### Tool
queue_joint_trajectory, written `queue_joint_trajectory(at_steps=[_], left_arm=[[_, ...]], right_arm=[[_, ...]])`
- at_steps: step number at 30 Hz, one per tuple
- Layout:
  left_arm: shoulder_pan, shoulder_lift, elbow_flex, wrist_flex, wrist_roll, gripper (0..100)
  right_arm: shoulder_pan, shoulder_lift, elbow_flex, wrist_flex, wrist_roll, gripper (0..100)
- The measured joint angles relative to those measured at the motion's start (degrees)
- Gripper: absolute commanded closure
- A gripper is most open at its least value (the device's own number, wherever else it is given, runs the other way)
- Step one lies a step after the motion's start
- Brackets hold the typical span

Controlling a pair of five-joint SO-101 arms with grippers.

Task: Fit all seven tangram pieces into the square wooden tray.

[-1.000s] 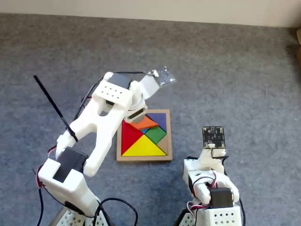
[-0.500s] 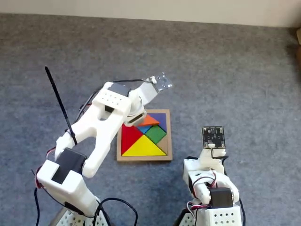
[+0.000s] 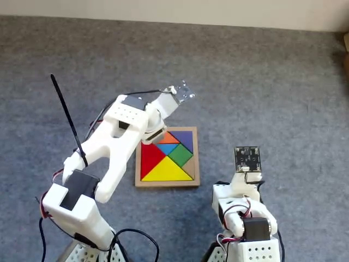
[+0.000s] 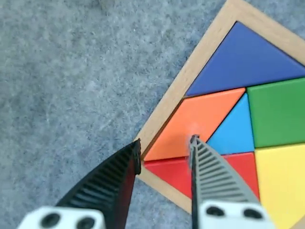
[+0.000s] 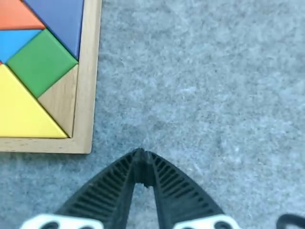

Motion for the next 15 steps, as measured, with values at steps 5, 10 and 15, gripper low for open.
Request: queue_joint_trajectory(at_steps=[5,10,15], left_arm=[[0.0,0.0,-1.9,0.6,2.0,82],[0.0,5.2,-3.6,0.7,2.3,82],[-0.1,7.6,-5.9,0.7,2.3,82]], right_arm=[[0.0,0.0,0.0,0.0,0.0,99.2],[0.0,0.0,0.0,0.0,0.0,99.2],[0.0,0.0,0.0,0.0,0.0,99.2]])
